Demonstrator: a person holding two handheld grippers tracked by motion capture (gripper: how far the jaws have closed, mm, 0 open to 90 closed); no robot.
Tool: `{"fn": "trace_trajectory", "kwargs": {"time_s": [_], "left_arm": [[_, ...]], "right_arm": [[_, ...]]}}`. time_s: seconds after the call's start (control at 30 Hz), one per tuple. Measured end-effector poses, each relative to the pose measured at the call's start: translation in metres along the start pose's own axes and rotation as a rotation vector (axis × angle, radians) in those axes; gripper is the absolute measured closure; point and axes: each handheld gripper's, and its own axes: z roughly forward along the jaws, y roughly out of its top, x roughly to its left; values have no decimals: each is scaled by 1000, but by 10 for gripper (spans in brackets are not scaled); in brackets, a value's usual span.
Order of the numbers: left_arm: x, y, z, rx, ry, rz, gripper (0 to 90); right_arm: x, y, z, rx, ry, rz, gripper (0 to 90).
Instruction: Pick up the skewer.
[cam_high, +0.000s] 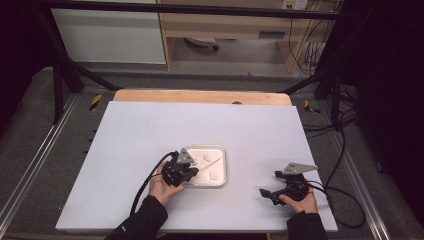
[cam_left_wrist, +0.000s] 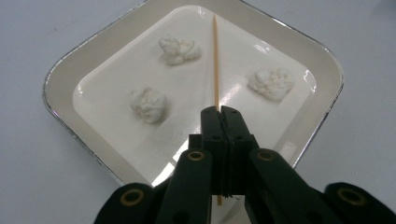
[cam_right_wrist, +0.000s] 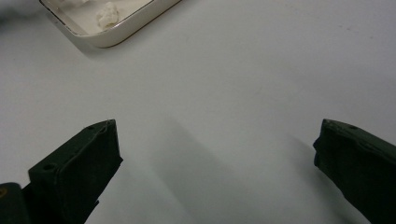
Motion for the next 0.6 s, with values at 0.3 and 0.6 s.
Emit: {"fn": "trace_trajectory", "kwargs": {"time_s": [0.3,0.6], "left_arm": [[0,2,-14,-72,2,-22,893],[1,0,-26,-99,-22,-36,892]], "right_arm": [[0,0,0,1,0,-3,8],[0,1,0,0,-8,-9,8]]}}
